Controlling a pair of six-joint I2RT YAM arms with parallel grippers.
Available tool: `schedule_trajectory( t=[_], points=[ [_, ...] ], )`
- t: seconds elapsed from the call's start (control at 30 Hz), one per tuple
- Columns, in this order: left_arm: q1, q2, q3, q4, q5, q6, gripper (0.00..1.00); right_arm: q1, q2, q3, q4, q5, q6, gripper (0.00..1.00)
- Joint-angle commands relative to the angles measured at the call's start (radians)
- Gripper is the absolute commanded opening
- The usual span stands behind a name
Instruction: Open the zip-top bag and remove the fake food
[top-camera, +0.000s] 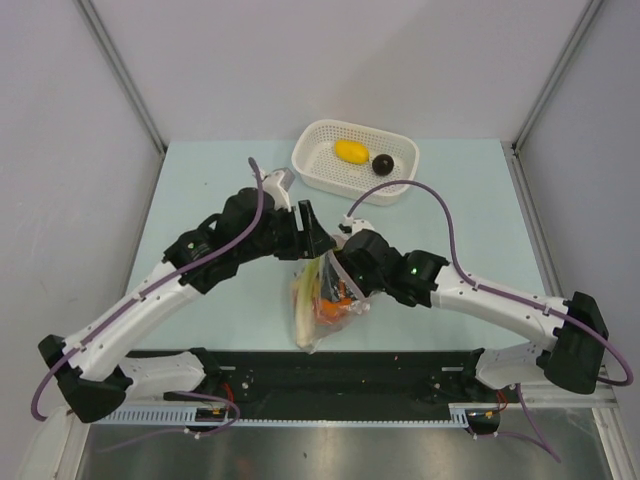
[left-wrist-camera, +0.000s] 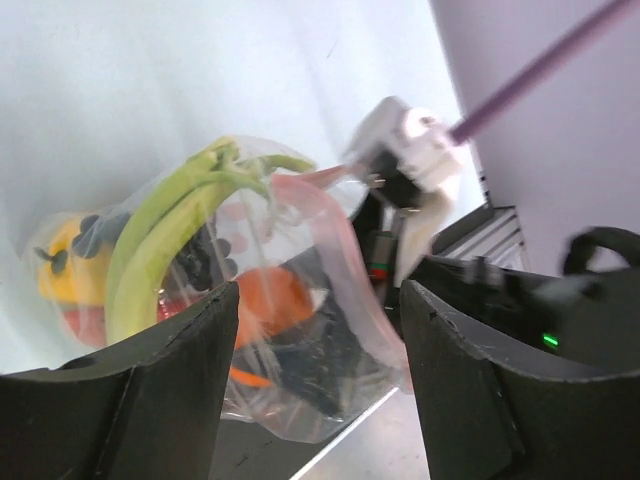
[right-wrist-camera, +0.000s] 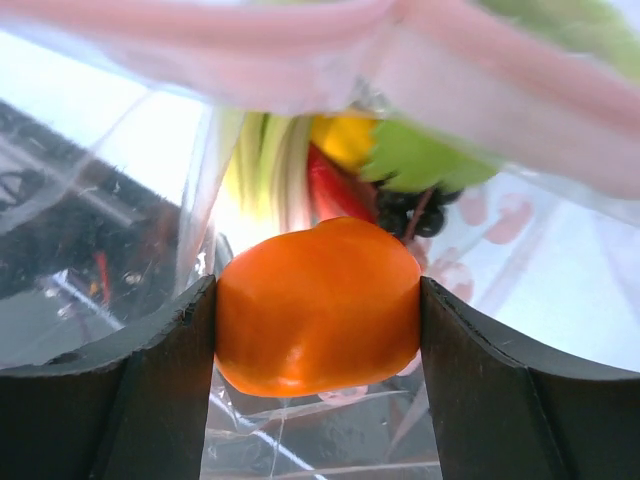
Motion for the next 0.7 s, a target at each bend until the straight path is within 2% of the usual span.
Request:
schedule_trajectory(
  t=[0.0, 0.23, 0.27, 0.33, 0.37, 0.43, 0.47, 0.5, 0.53, 0.67],
  points=[
    [-0.001, 0.049, 0.052, -0.052, -0.019, 0.027, 0.70, 0.012, -0.047, 0.054, -0.041, 0.101, 0.015, 0.00],
    [-0.001, 0.105, 0.072, -0.076, -0.077, 0.035, 0.65, 0.045, -0.070, 0.101, -0.077, 0.152, 0.022, 0.00],
    [-0.001, 0.114, 0.077, -0.081, -0.080, 0.035, 0.54, 0.046, -0.073, 0.108, -0.083, 0.160, 0.022, 0.00],
    [-0.001, 0.124, 0.092, -0.093, -0.091, 0.037, 0.42, 0.046, -0.087, 0.118, -0.104, 0.183, 0.025, 0.00],
    [-0.001, 0.127, 0.094, -0.101, -0.092, 0.040, 0.33, 0.046, -0.108, 0.121, -0.110, 0.221, 0.023, 0.00],
    [-0.001, 0.124, 0.091, -0.107, -0.096, 0.049, 0.22, 0.037, -0.133, 0.141, -0.132, 0.261, 0.014, 0.00],
    [0.000, 0.119, 0.087, -0.107, -0.097, 0.052, 0.10, 0.031, -0.159, 0.147, -0.135, 0.293, 0.013, 0.00],
    [0.000, 0.121, 0.084, -0.111, -0.096, 0.055, 0.05, 0.026, -0.173, 0.152, -0.137, 0.307, 0.008, 0.00],
    [0.002, 0.119, 0.080, -0.113, -0.094, 0.058, 0.01, 0.020, -0.188, 0.160, -0.137, 0.321, -0.001, 0.00],
    [0.002, 0.105, 0.057, -0.096, -0.082, 0.067, 0.01, -0.003, -0.255, 0.172, -0.080, 0.390, -0.050, 0.00]
  ],
)
